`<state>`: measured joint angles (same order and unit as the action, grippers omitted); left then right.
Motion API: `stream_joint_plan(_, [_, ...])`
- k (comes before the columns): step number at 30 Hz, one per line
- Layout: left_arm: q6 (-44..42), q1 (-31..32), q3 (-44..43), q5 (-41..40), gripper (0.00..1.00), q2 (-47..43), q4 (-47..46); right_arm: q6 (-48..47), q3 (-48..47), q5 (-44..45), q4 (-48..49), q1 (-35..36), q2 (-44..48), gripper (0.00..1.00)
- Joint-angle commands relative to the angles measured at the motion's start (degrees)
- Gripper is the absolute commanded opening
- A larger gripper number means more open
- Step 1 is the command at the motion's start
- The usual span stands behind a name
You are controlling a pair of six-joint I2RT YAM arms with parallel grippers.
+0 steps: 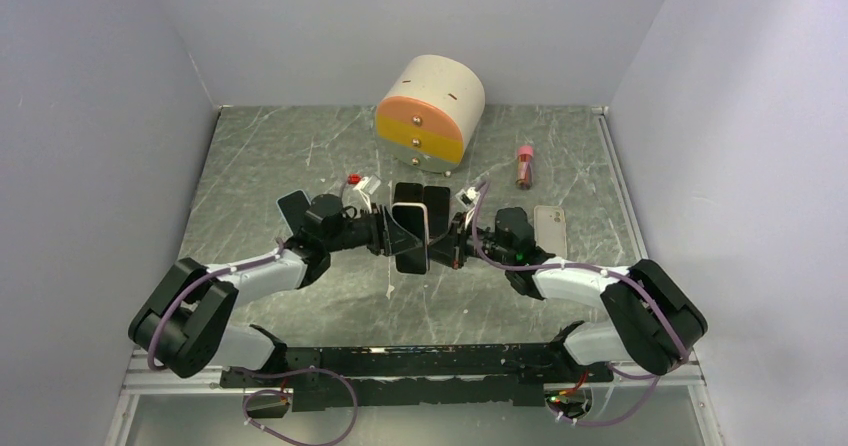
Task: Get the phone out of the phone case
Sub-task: Remove the phone case from the phone.
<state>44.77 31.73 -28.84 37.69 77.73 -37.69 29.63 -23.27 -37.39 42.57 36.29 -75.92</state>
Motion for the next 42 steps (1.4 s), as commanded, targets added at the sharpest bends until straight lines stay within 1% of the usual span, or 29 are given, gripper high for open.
stream_joint_plan(1, [-4.9, 0.3, 0.3, -10.2, 0.63, -1.1, 18.4, 1.4, -2.6, 3.5, 10.7, 1.8, 1.9, 0.00])
stream_joint_plan(3, [-5.5, 0.3, -0.7, -14.8, 0.65, -2.4, 24.1, 1.9, -2.2, 6.6, 7.9, 2.4, 2.0, 0.00])
stream_joint_plan(6, [-6.5, 0.5, -2.0, -18.9, 0.67, -4.0, 29.9, 2.7, -3.0, 11.4, 1.2, 4.1, 2.1, 0.00])
stream_joint_plan(8, [-7.3, 1.4, -2.8, -22.7, 0.70, -5.6, 33.5, 4.1, -4.2, 13.6, -3.4, 5.0, 1.7, 0.00])
stream_joint_plan(11, [-8.8, 3.8, -4.0, -29.2, 0.71, -8.4, 39.3, 5.8, -5.5, 16.5, -7.5, 6.8, 1.3, 0.00])
stream_joint_plan(14, [-9.6, 6.7, -4.1, -35.8, 0.72, -12.0, 42.2, 7.0, -7.0, 19.4, -11.0, 8.6, 1.3, 0.00])
stream_joint_plan(20, [-12.1, 13.8, -6.4, -43.9, 0.71, -15.4, 45.2, 10.4, -11.2, 22.8, -19.7, 10.3, -0.3, 0.00])
stream_joint_plan(24, [-12.9, 19.4, -8.8, -48.8, 0.71, -14.3, 46.7, 12.8, -12.9, 24.5, -22.7, 10.7, -1.5, 0.00])
stream_joint_plan(31, [-14.1, 29.9, -13.4, -62.0, 0.71, -9.4, 50.7, 14.8, -14.3, 25.5, -24.6, 10.8, -3.5, 0.00])
stream_joint_plan(36, [-14.5, 33.6, -16.0, -67.0, 0.65, -5.1, 52.6, 15.5, -14.8, 24.4, -24.0, 10.8, -4.4, 0.00])
stream_joint_plan(39, [-14.7, 34.8, -16.9, -68.9, 0.61, -3.2, 53.4, 15.7, -15.1, 23.9, -24.0, 10.8, -4.7, 0.00])
stream_joint_plan(42, [-14.8, 35.5, -18.0, -70.1, 0.59, -1.2, 54.1, 16.0, -15.0, 23.6, -23.6, 10.8, -4.8, 0.00])
